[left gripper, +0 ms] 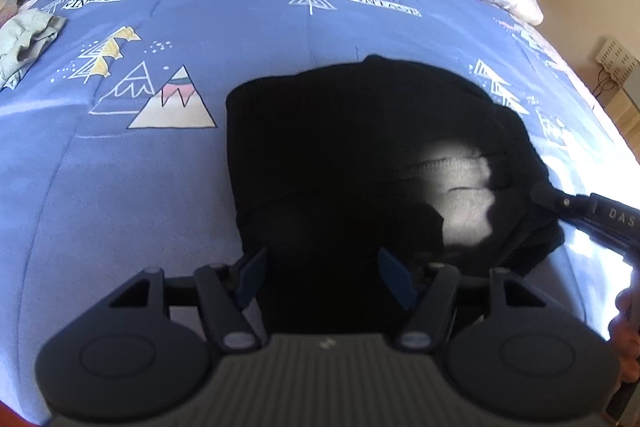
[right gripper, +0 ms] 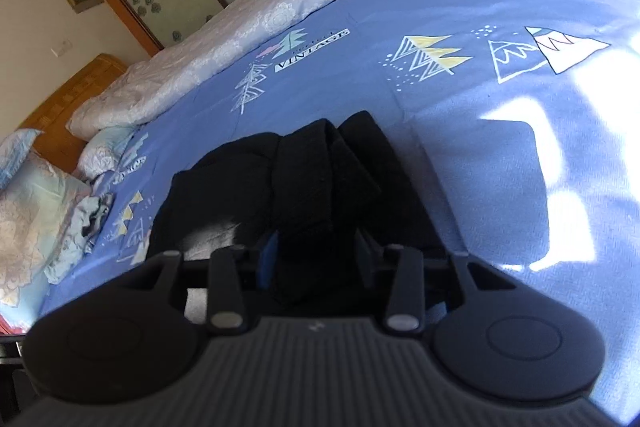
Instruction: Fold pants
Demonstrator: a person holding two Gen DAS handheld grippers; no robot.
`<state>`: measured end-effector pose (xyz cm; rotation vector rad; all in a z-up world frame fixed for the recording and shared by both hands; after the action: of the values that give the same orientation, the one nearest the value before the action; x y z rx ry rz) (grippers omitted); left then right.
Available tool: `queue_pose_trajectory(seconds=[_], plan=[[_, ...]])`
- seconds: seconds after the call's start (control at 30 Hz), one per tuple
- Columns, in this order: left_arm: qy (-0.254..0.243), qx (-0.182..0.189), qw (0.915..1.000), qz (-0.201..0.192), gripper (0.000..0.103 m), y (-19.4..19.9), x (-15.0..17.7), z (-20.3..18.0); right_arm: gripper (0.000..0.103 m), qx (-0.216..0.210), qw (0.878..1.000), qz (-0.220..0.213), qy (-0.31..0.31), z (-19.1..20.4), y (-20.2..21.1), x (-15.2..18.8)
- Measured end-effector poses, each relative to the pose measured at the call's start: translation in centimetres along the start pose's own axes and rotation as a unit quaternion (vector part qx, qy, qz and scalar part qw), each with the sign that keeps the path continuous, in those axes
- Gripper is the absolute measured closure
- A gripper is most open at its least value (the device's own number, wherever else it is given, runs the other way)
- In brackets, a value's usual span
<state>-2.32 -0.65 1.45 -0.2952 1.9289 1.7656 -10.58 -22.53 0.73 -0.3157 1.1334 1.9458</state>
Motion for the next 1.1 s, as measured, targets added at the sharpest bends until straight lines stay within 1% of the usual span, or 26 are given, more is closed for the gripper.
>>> queue_pose_trajectory(seconds=[0.03, 0.07, 0.1, 0.13, 0.23, 0.3, 0.37, 0.43, 0.47, 0.5, 0.53, 0.57, 0.6, 0.63, 0.67, 0.7, 0.73, 0.77, 0.8, 0.83, 0.9, 0.97, 1.03, 1.07, 1.1], plan=[[-0.004, -0.001, 1.0000, -0.002, 0.055, -0.1, 0.2, -0.1, 0.083, 0.006, 1.000, -0.004, 0.006, 0.2, 0.1, 0.1], [-0.008, -0.003, 0.9999, -0.008, 0.063, 0.1, 0.3, -0.2, 0.086, 0.003, 1.000, -0.011, 0.005, 0.2, 0.4, 0.0], [-0.012, -0.005, 0.9998, -0.015, 0.078, 0.3, 0.4, -0.2, 0.087, 0.001, 1.000, -0.021, 0.006, 0.2, 0.8, -0.1], [-0.014, 0.001, 0.9997, -0.020, 0.084, 0.6, 0.3, -0.2, 0.088, 0.006, 0.999, -0.030, 0.011, 0.3, 1.3, -0.2], [-0.004, 0.039, 0.9988, -0.031, 0.087, 2.0, -0.3, 0.1, 0.088, 0.020, 0.998, -0.056, 0.030, 0.8, 2.7, -0.4], [-0.017, 0.048, 0.9979, -0.040, 0.086, 2.5, -0.2, -0.4, 0.089, 0.040, 0.996, -0.067, 0.042, 0.7, 3.2, -0.2], [-0.036, 0.036, 0.9981, -0.036, 0.083, 1.9, 0.2, -1.3, 0.088, 0.055, 0.996, -0.054, 0.037, -0.1, 2.6, 0.1], [-0.049, 0.018, 0.9986, -0.012, 0.072, 0.5, 0.9, -1.8, 0.088, 0.065, 0.997, -0.030, 0.017, -1.3, 1.3, 0.3], [-0.047, 0.015, 0.9988, -0.005, 0.070, 0.1, 1.2, -1.6, 0.086, 0.071, 0.997, -0.019, 0.009, -1.9, 0.7, 0.5], [-0.045, 0.018, 0.9988, -0.008, 0.068, 0.3, 1.4, -1.4, 0.083, 0.071, 0.997, -0.015, 0.003, -2.2, 0.5, 0.6], [-0.044, 0.024, 0.9987, -0.009, 0.061, 0.6, 1.4, -1.0, 0.080, 0.066, 0.998, -0.014, 0.001, -2.2, 0.7, 0.6], [-0.040, 0.029, 0.9988, -0.008, 0.056, 0.9, 1.3, -0.3, 0.075, 0.062, 0.998, -0.015, 0.004, -2.2, 0.9, 0.4], [-0.029, 0.033, 0.9990, -0.010, 0.048, 1.3, 1.3, 0.5, 0.073, 0.057, 0.998, -0.018, 0.007, -2.1, 1.3, 0.1], [-0.014, 0.037, 0.9991, -0.015, 0.039, 1.6, 1.2, 1.5, 0.063, 0.049, 0.999, -0.023, 0.004, -2.3, 1.9, -0.1], [0.003, 0.043, 0.9989, -0.019, 0.034, 1.8, 1.1, 2.5, 0.052, 0.038, 0.999, -0.034, -0.004, -2.6, 2.6, -0.5], [0.019, 0.049, 0.9984, -0.019, 0.021, 1.9, 1.0, 3.5, 0.046, 0.023, 0.999, -0.046, -0.016, -2.9, 3.3, -0.8], [0.039, 0.059, 0.9973, -0.018, 0.012, 1.9, 0.7, 4.4, 0.034, 0.007, 0.998, -0.057, -0.031, -3.4, 3.9, -1.2], [0.059, 0.073, 0.9955, -0.013, 0.012, 1.6, 0.5, 5.3, 0.022, -0.004, 0.997, -0.063, -0.045, -4.0, 4.2, -1.6], [0.077, 0.088, 0.9932, -0.003, 0.012, 1.2, 0.2, 6.1, 0.018, -0.016, 0.996, -0.063, -0.061, -4.7, 4.2, -2.0], [0.093, 0.104, 0.9903, 0.007, 0.012, 0.6, 0.0, 6.6, 0.016, -0.026, 0.995, -0.053, -0.076, -5.3, 3.9, -2.4], [0.118, 0.141, 0.9826, 0.027, 0.012, -0.8, -0.4, 7.1, 0.016, -0.037, 0.994, -0.021, -0.102, -6.4, 2.7, -3.0], [0.142, 0.171, 0.9738, 0.047, 0.012, -2.2, -0.4, 7.0, 0.016, -0.041, 0.993, 0.004, -0.114, -7.2, 1.3, -3.3], [0.168, 0.206, 0.9615, 0.068, 0.012, -3.9, -0.3, 7.0, 0.016, -0.045, 0.991, 0.027, -0.122, -7.7, -0.2, -3.3], [0.181, 0.218, 0.9557, 0.079, 0.012, -4.8, -0.3, 7.0, 0.016, -0.054, 0.990, 0.036, -0.128, -7.9, -0.8, -3.2], [0.191, 0.223, 0.9519, 0.088, 0.011, -5.6, -0.3, 6.8, 0.016, -0.067, 0.988, 0.044, -0.135, -8.0, -1.4, -3.1]])
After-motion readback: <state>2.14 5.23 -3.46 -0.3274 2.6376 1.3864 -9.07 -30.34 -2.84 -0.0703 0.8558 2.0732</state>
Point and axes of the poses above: each gripper's, at about its wrist camera, not at the fingertips, and y roughly against the way its jaws point, z to its left, x to its underside, the point moved 1 cm from there along -y, roughly the way its jaws point, and after that the axes turned 10 degrees about -x, right-handed, at the moved point
